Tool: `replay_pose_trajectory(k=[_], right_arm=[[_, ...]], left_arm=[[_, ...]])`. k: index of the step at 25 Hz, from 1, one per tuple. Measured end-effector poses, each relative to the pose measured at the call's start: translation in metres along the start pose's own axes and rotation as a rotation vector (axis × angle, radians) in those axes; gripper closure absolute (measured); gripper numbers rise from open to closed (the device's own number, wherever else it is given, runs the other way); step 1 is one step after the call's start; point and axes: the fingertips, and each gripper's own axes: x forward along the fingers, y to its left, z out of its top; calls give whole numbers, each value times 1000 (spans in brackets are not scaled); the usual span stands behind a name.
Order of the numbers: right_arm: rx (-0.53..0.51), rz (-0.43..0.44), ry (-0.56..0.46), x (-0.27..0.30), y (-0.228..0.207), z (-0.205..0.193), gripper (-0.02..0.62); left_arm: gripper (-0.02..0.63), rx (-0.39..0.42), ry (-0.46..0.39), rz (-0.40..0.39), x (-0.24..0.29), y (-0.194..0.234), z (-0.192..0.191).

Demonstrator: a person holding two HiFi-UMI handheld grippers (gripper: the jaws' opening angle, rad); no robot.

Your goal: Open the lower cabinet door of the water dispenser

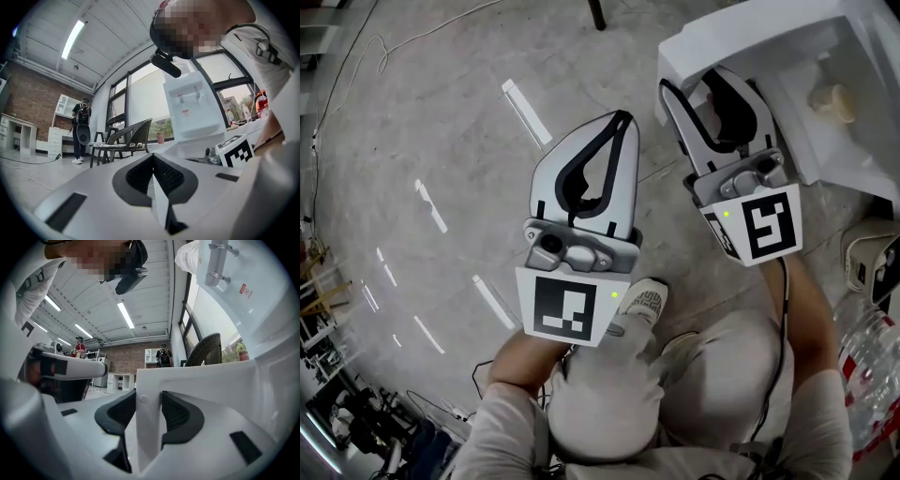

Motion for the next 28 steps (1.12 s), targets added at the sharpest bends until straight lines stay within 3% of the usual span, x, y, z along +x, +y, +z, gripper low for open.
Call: replay_pose_trajectory(k=[8, 16, 24, 28], right_arm=[[3, -15, 4, 20, -2, -2, 419], [-1, 5, -1, -10, 0, 2, 434], [58, -72, 17, -73, -25, -3, 555], [70, -130, 10, -106, -38, 3, 573]], left_arm=[[601, -28, -5, 21, 7, 7, -4], [601, -21, -13, -15, 13, -9, -1], [601, -20, -18, -81, 27, -42, -3], [601, -31, -22, -112, 35, -61, -6]])
